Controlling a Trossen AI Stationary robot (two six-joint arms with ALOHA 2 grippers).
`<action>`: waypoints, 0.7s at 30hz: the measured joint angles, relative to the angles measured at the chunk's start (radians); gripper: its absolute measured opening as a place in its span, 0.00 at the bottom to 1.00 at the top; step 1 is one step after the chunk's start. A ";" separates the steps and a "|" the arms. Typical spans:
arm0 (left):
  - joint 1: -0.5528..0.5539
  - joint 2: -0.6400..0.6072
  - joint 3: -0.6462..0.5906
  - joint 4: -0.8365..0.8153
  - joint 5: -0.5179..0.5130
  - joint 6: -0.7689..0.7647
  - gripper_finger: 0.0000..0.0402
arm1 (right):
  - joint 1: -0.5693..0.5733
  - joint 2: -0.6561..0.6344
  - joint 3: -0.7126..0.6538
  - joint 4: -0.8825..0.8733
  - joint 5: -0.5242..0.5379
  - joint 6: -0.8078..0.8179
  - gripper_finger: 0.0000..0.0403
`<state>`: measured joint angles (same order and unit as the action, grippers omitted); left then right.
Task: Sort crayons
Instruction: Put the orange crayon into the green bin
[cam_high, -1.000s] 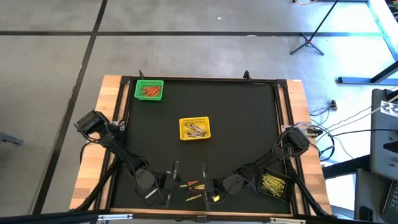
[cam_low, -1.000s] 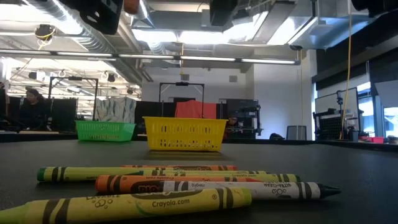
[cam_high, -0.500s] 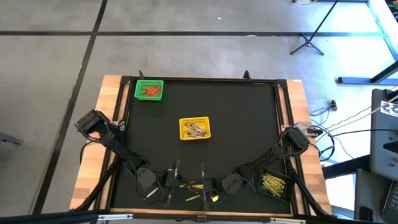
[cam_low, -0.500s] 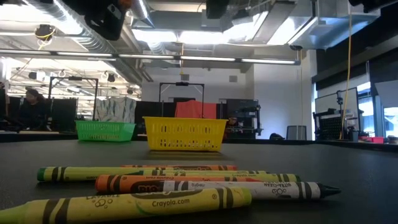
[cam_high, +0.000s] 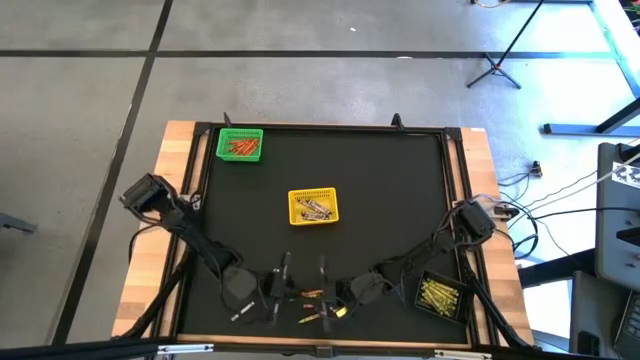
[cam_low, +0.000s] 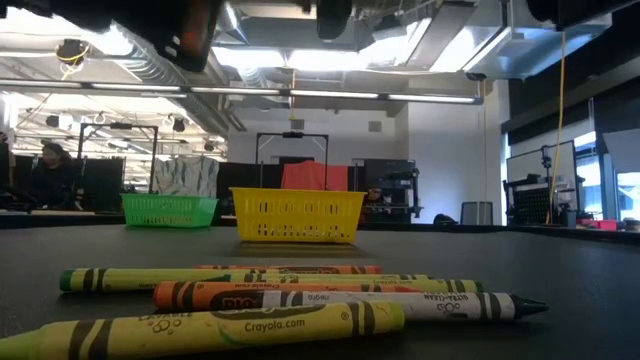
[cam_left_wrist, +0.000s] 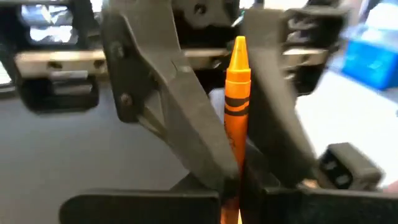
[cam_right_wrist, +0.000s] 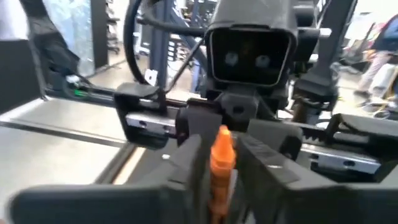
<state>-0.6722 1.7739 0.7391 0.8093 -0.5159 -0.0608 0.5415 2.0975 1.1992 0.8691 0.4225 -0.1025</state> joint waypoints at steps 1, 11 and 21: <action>0.006 -0.015 0.000 -0.038 -0.012 0.000 0.02 | -0.001 0.000 0.000 -0.005 0.004 -0.017 0.28; 0.060 -0.296 0.001 -0.595 -0.068 -0.104 0.01 | 0.022 -0.164 0.001 -0.377 0.176 -0.082 0.54; 0.277 -0.615 0.001 -1.223 -0.103 -0.267 0.01 | 0.055 -0.244 0.001 -0.871 0.381 0.202 0.55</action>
<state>-0.3948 1.1588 0.7399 -0.4139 -0.6187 -0.3274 0.5961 1.8538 1.1999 -0.0016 0.8036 0.0998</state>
